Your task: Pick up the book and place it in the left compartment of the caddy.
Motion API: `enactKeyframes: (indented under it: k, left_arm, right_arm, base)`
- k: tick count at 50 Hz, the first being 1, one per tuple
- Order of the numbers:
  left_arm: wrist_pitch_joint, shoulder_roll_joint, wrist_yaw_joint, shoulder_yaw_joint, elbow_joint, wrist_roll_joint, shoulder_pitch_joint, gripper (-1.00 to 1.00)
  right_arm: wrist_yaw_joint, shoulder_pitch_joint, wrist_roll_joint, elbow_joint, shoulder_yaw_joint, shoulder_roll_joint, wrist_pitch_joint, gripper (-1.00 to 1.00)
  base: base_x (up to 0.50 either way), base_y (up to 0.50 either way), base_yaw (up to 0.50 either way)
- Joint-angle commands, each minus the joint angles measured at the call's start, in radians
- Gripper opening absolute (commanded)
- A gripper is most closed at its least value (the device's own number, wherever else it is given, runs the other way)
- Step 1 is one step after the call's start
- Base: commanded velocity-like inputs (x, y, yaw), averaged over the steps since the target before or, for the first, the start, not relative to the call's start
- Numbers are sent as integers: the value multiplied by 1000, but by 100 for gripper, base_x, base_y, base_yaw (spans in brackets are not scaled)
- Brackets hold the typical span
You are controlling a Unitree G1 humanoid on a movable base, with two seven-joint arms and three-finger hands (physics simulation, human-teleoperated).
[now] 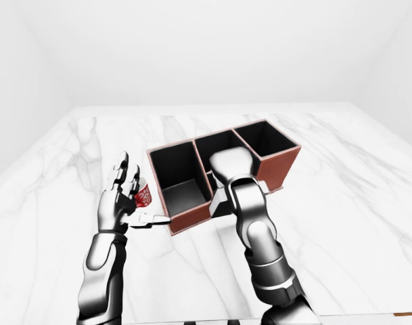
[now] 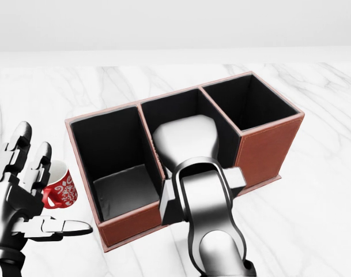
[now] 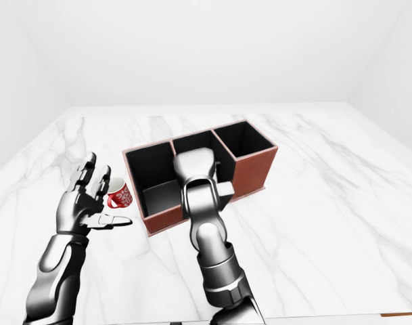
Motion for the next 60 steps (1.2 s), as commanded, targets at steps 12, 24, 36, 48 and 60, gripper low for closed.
enactKeyframes:
  k: [12, 24, 36, 48, 60]
  left_arm:
    - [-112, 3, -39, -3, 152, -28, -17, 100]
    - [-157, 13, -38, -9, 208, -37, -30, 100]
    - [-113, 32, -38, 27, 172, -87, -40, 100]
    - [-37, 85, -19, 83, 190, -162, -114, 100]
    - [-35, 107, -11, 92, 216, -183, -134, 100]
  right_arm:
    - [-115, -141, 100, 269, -4, 15, 0, -100]
    - [-127, -139, 72, 244, 16, 41, 0, -100]
    - [-145, -135, 65, 237, 22, 52, 0, -100]
    - [-253, -192, 145, 321, 1, 35, 0, -100]
    - [-258, -204, 151, 291, 15, 48, 0, -100]
  base:
    - [0, 0, 0]
    - [0, 0, 0]
    - [0, 0, 0]
    - [0, 0, 0]
    - [0, 0, 0]
